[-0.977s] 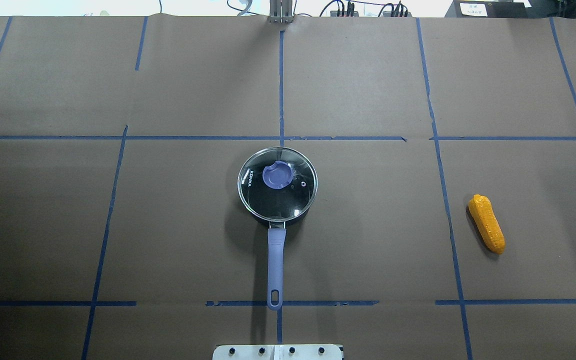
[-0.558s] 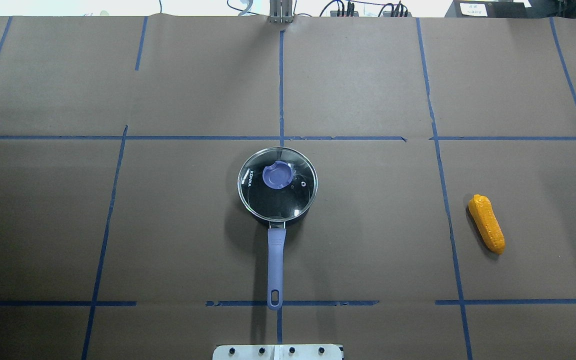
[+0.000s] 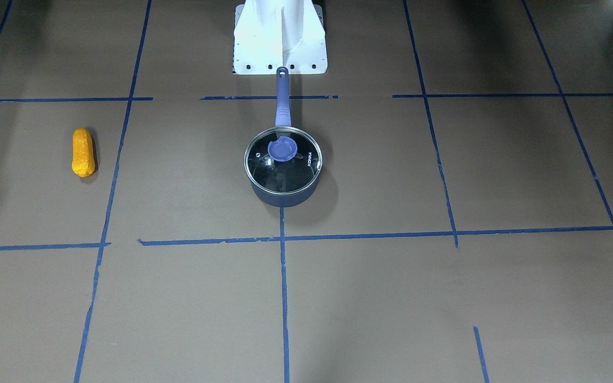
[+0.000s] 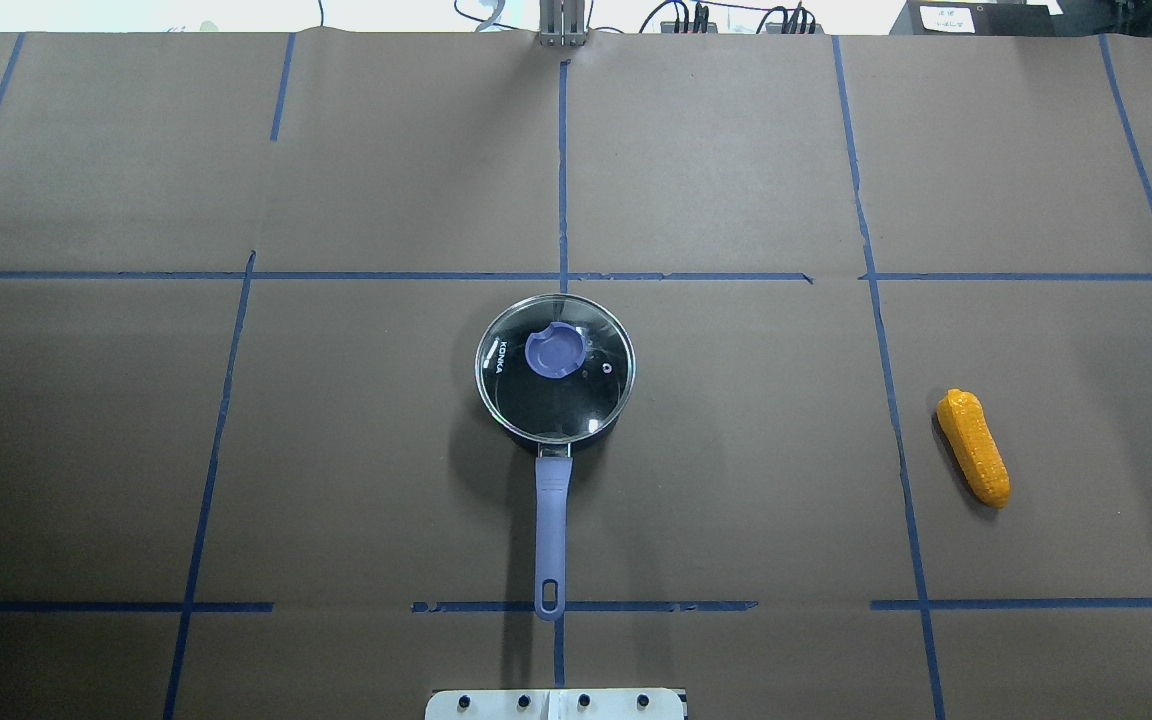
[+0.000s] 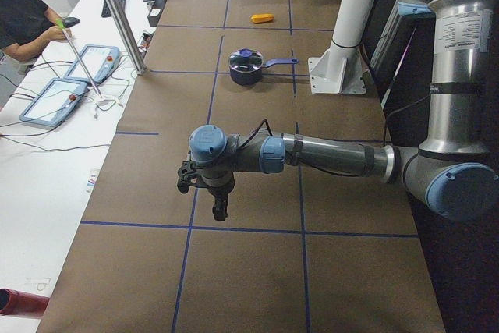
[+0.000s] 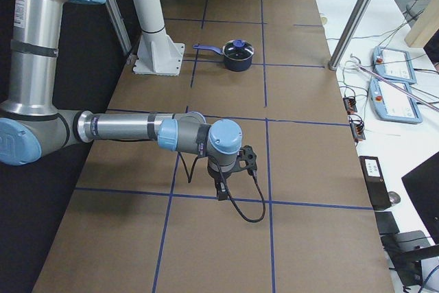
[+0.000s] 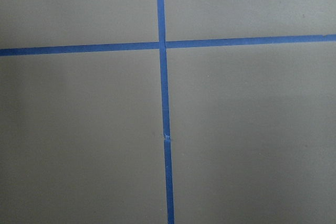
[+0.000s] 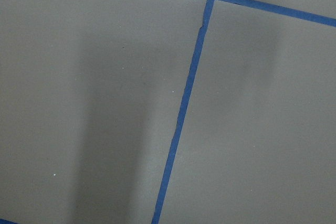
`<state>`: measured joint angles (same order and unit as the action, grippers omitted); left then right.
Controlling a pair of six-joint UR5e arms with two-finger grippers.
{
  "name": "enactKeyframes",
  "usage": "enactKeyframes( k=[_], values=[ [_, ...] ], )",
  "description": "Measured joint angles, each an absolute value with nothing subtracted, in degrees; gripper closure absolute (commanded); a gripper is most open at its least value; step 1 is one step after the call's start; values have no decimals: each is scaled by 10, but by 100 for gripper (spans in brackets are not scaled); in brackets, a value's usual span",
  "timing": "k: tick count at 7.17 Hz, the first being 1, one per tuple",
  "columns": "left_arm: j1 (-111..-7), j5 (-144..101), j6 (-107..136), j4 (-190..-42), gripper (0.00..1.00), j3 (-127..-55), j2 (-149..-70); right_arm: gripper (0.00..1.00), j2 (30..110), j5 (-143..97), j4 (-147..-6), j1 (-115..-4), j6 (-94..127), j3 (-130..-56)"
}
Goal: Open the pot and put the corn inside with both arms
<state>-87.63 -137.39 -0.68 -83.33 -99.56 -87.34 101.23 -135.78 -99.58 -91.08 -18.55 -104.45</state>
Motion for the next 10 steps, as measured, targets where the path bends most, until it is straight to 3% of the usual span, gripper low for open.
enactKeyframes(
  k=[10],
  values=[
    [-874,-1377,-8,-840,0,-1005,-873,0,1012,-1366,-995,-911,-191,-1041]
  ],
)
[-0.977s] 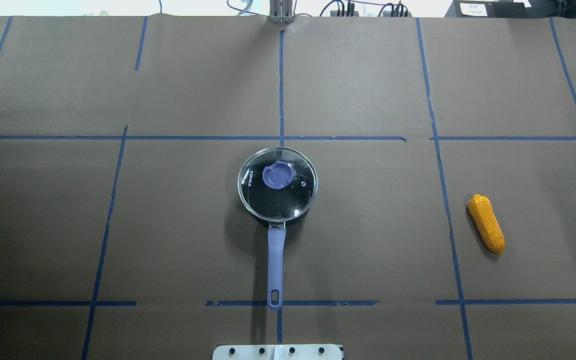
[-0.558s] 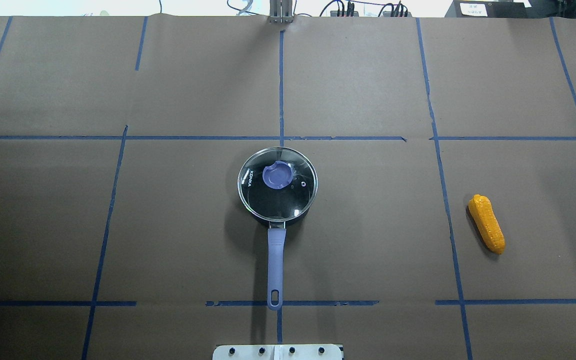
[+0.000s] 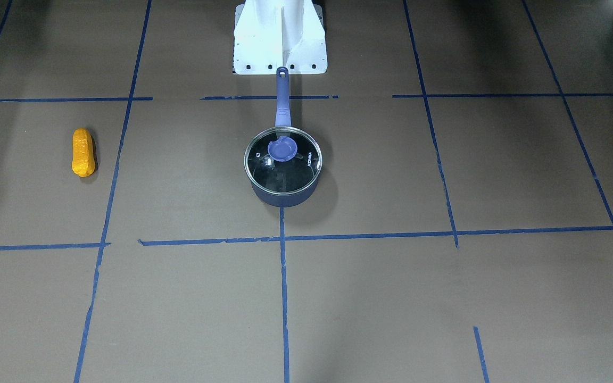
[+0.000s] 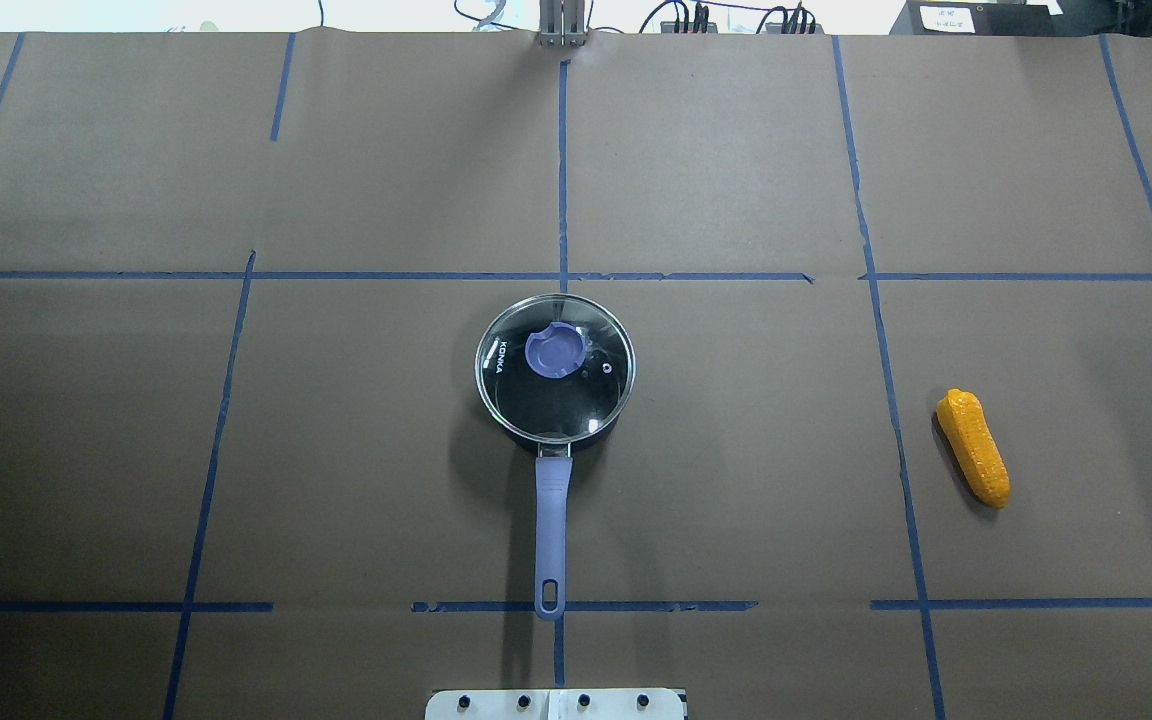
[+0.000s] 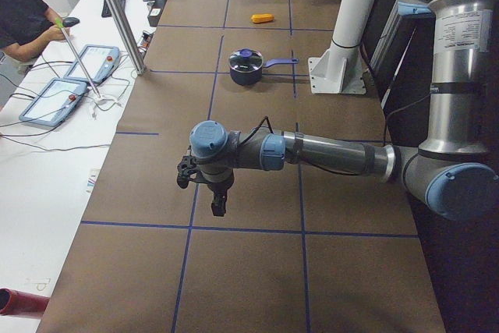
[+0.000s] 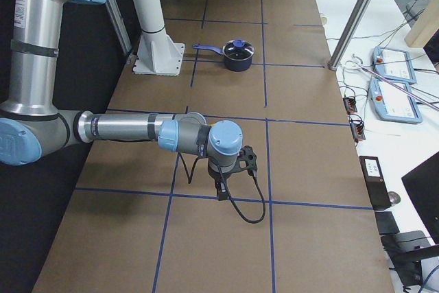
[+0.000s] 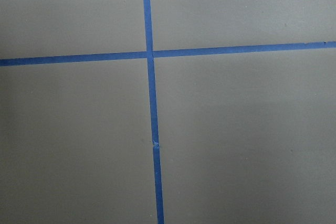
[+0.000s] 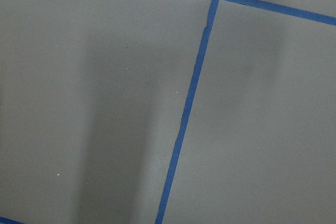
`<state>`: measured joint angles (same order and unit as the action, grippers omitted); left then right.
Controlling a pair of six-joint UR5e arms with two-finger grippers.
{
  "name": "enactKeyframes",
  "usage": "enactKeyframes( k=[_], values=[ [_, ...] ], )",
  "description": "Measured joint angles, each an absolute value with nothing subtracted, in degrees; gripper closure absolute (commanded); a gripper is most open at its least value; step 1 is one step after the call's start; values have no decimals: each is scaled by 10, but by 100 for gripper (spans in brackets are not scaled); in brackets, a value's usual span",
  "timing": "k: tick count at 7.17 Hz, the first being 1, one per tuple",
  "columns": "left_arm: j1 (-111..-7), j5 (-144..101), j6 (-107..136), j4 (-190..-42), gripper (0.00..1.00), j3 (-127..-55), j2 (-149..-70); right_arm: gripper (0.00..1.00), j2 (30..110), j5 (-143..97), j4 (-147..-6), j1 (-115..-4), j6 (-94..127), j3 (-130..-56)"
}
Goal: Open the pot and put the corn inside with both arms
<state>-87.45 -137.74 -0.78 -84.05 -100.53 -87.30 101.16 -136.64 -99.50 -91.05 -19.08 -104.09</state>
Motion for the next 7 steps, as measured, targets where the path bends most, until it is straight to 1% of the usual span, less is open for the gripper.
enactKeyframes(
  k=[4,6,7],
  values=[
    [-870,-1377,-6,-839,0,-1032,-870,0,1015,-1368,-972,-911,-193,-1039],
    [-854,-1378,-4,-838,0,-1064,-871,0,1017,-1369,-967,-910,-193,-1039],
    [-826,-1376,-2,-838,0,-1087,-877,0,1017,-1370,-967,-910,-192,-1039]
  ],
)
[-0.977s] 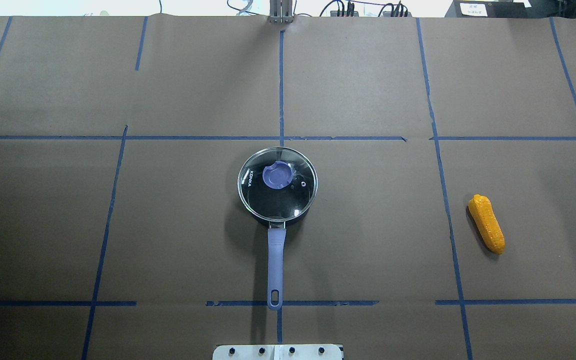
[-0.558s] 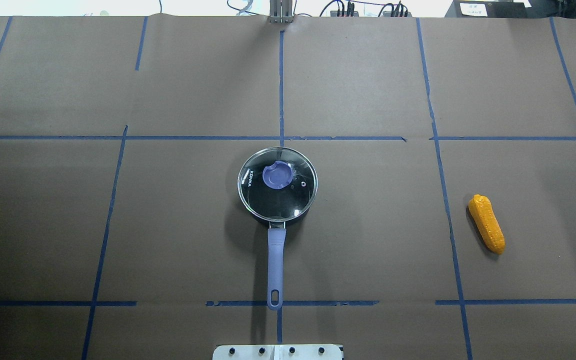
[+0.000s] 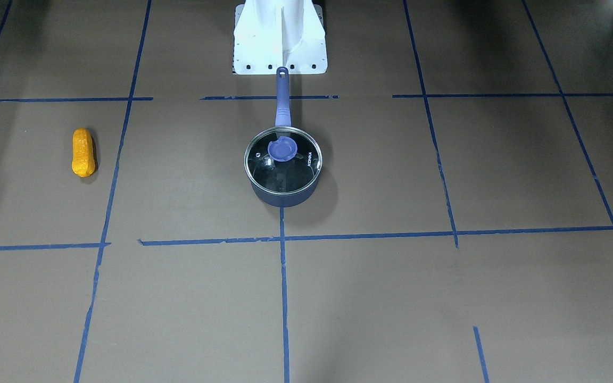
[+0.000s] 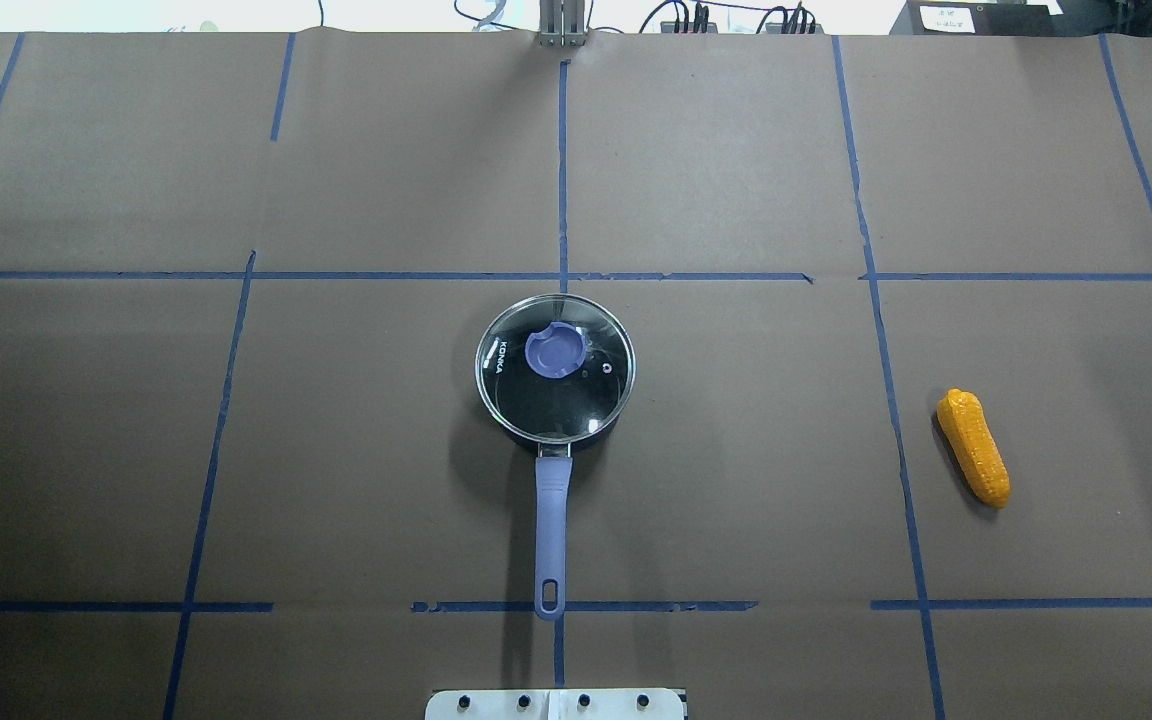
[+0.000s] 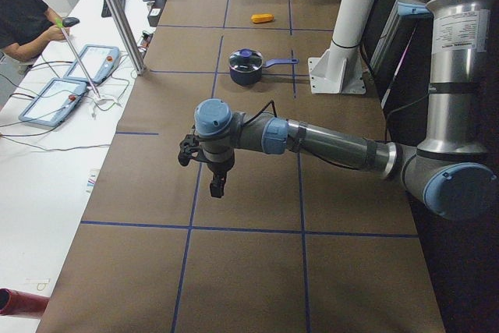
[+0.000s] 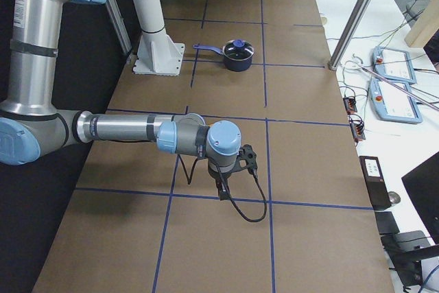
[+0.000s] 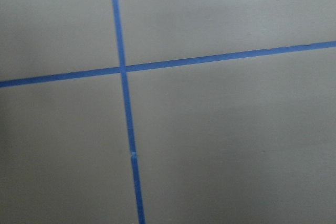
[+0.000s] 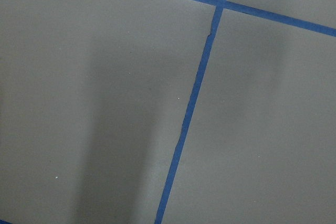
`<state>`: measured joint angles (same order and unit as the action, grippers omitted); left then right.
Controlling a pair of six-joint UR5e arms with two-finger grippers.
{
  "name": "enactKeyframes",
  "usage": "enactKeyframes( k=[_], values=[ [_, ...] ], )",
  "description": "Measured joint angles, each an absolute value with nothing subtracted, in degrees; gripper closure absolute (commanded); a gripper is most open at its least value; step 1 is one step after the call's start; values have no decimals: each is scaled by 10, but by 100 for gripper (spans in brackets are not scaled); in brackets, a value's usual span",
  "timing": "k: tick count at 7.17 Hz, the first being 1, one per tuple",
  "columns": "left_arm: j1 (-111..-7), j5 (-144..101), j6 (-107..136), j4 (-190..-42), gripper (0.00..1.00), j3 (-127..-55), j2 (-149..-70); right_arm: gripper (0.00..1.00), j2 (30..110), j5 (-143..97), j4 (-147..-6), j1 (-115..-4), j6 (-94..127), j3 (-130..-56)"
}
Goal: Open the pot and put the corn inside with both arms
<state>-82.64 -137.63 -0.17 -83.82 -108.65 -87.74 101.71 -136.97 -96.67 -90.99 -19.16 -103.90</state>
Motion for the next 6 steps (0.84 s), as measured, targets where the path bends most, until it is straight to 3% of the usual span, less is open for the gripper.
enactKeyframes(
  k=[3,6],
  values=[
    [-722,-1371,149,-835,0,-1157,-941,0,1017,-1381,-967,-909,-190,-1042],
    [-562,-1323,429,-821,0,-1180,-1097,0,1015,-1383,-966,-907,-191,-1042]
  ],
)
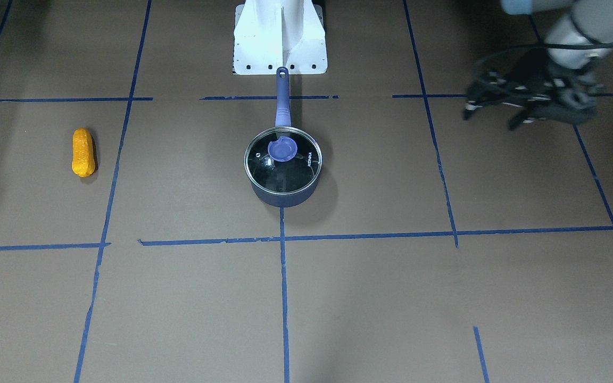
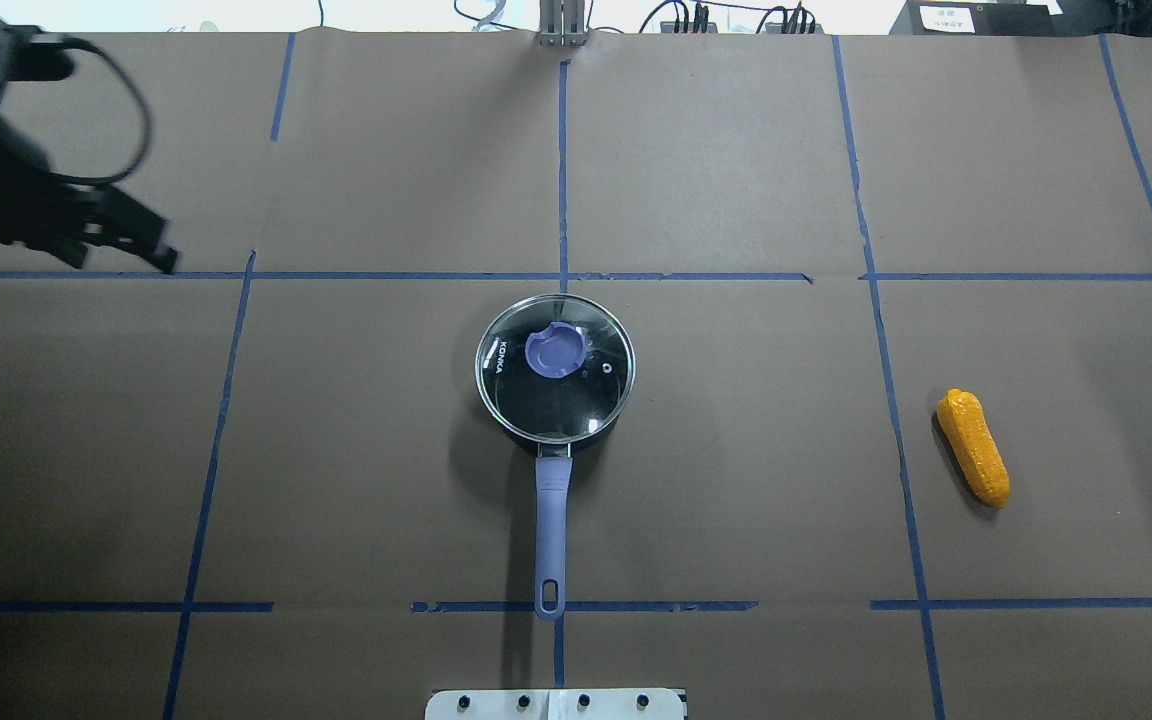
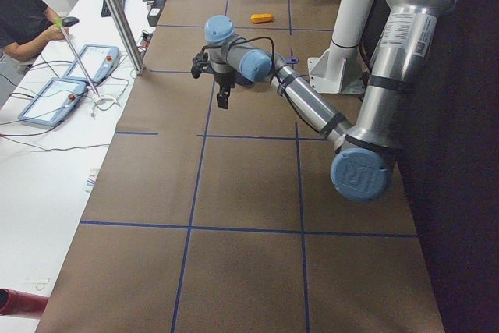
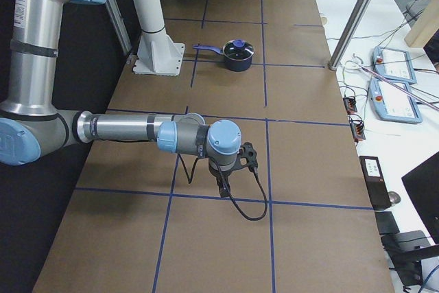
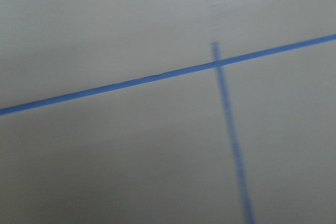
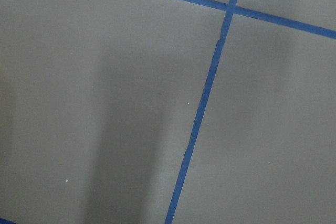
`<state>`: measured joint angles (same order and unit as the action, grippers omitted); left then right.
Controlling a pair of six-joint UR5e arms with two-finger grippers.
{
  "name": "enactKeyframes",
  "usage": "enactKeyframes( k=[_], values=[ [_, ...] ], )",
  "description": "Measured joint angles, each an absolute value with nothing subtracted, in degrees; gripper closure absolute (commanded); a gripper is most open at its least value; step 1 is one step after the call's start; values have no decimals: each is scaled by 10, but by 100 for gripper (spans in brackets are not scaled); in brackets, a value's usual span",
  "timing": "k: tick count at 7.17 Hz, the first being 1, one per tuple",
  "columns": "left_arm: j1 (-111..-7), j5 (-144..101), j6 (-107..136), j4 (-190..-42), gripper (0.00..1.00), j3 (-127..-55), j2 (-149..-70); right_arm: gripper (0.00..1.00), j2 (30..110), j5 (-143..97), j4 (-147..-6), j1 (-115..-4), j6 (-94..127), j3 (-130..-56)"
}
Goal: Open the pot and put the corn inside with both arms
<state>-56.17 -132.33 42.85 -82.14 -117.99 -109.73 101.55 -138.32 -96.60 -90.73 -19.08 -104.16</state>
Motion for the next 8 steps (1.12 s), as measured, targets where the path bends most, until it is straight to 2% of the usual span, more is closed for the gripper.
enactKeyframes(
  k=[2,3,6,8],
  values=[
    [-439,-1222,527,-770,0,-1160,-1210,0,1013,-1382,-966,-903,-191,-1041],
    [-403,-1189,548,-758,0,-1120,-1264,0,1012,-1382,-966,-902,-191,-1041],
    [-340,-1122,621,-773,0,-989,-1393,0,1012,-1382,-966,-899,-190,-1041],
    [-323,-1095,650,-797,0,-912,-1441,0,1012,-1383,-966,-899,-190,-1041]
  ],
)
